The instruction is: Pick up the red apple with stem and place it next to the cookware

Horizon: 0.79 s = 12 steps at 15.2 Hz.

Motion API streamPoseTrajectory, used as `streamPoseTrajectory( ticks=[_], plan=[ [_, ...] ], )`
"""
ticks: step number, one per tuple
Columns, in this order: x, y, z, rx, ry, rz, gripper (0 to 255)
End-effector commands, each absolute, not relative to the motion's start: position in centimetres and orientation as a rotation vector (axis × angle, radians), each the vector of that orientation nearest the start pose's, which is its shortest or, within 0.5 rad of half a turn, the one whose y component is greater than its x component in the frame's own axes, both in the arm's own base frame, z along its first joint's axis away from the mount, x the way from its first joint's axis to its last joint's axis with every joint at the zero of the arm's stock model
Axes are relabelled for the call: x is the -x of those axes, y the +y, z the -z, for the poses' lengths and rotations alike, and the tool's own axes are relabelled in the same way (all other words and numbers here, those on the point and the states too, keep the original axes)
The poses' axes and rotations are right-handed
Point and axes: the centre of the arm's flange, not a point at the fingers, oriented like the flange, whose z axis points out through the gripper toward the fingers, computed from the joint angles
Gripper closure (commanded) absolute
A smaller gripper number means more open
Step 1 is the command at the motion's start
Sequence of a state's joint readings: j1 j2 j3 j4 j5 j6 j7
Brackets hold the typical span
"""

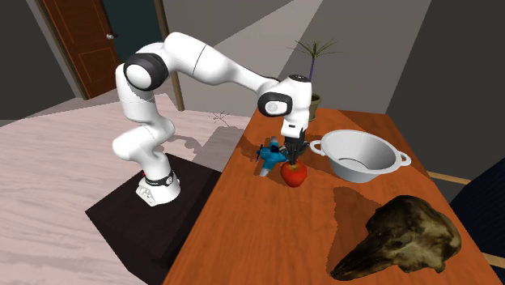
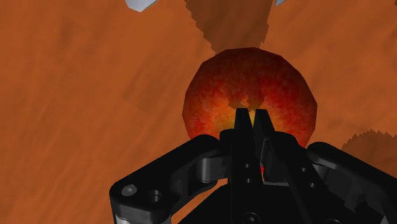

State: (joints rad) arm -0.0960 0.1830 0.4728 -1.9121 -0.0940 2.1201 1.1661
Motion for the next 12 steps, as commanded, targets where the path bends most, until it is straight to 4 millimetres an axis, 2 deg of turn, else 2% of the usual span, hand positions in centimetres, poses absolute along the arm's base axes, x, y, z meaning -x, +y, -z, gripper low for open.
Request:
streamPoseTrajectory(
  ticks=[1,7,8,12],
  plan=[
    [-56.53,20.62,-41.03,2.891,1.139,0.051,255],
    [-56.53,20.62,-41.02,2.891,1.139,0.051,255],
    [-56.53,20.62,-41.03,2.891,1.139,0.051,0],
    [-56.53,20.62,-41.02,2.891,1.139,0.051,0]
  ],
)
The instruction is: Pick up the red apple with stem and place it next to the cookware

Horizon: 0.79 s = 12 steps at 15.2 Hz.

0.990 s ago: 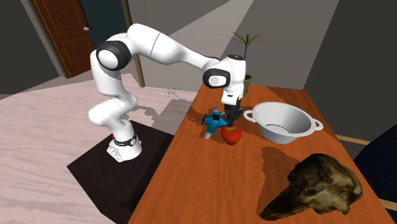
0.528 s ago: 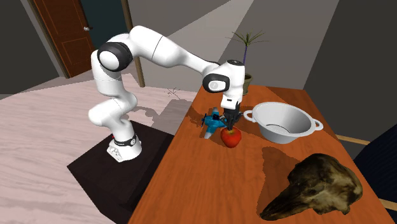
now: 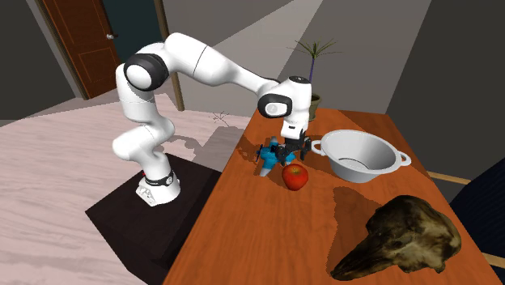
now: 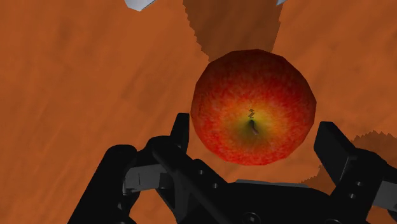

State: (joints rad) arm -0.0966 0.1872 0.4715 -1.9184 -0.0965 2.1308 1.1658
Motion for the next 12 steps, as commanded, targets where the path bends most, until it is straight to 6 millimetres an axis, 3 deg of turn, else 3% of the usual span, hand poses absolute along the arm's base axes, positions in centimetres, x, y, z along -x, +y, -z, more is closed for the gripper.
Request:
streamPoseTrajectory(
  ticks=[1,5,12],
  plan=[
    [-56.5,20.6,-41.0,2.891,1.139,0.051,0],
    [-56.3,20.5,-46.0,2.891,1.139,0.051,0],
    [-56.3,20.5,-46.0,2.891,1.139,0.051,0]
  ],
)
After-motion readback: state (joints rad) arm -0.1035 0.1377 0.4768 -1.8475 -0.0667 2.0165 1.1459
